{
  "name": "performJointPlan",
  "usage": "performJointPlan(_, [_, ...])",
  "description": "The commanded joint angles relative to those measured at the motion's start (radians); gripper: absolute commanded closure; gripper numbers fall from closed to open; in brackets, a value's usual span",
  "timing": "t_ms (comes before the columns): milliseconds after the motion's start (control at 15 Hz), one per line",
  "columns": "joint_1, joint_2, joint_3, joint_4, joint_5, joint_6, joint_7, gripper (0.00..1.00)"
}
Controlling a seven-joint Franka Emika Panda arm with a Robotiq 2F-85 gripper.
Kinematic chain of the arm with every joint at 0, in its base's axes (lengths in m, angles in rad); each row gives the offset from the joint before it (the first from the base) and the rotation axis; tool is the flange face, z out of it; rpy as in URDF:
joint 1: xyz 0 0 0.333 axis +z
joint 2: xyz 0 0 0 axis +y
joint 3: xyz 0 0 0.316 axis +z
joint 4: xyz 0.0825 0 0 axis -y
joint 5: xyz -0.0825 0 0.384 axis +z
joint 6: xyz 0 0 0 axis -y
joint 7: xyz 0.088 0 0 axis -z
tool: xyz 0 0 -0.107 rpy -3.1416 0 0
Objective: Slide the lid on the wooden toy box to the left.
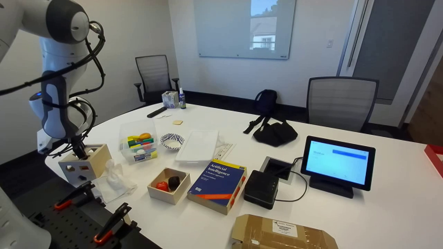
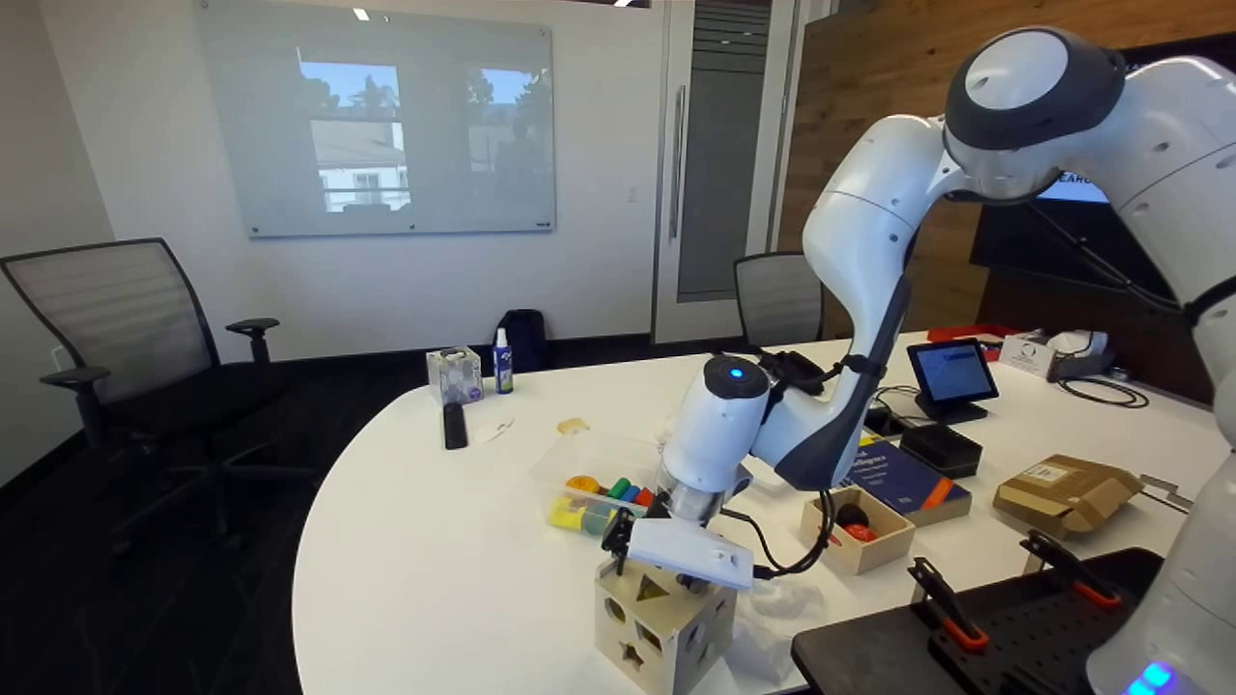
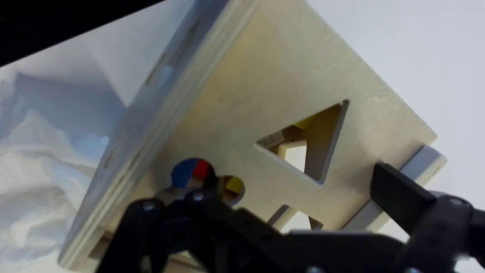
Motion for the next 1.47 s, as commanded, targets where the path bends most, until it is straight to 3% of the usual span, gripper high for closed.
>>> performJointPlan(0, [0.028,-0.002,0.016,0.016,-0.037,-0.006,0.051,0.0])
performJointPlan(1400, [0.072,0.051,0.057,0.073,-0.111,0.015,0.027,0.0])
